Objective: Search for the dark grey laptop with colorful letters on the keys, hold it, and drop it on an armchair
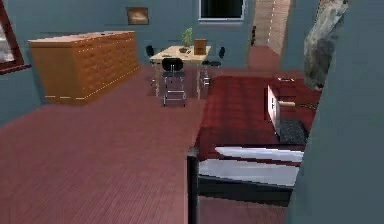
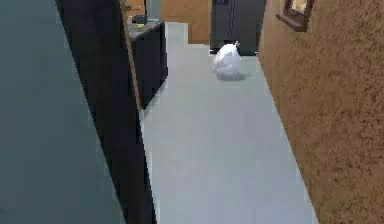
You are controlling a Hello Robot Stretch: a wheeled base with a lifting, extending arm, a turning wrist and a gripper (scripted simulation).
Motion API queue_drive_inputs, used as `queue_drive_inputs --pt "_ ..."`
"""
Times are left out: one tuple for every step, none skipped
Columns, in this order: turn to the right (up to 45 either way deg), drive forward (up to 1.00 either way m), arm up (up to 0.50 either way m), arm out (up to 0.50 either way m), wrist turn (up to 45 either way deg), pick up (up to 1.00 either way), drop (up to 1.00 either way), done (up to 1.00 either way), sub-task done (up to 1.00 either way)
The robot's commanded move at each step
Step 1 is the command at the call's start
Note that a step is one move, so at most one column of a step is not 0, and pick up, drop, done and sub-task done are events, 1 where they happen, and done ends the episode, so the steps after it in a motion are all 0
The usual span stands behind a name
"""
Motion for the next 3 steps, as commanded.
queue_drive_inputs --pt "0.0 0.35 0.0 0.0 0.0 0.0 0.0 0.0 0.0" --pt "-45.0 0.0 0.0 0.0 0.0 0.0 0.0 0.0 0.0" --pt "0.0 0.0 0.5 0.0 0.0 0.0 0.0 0.0 0.0"
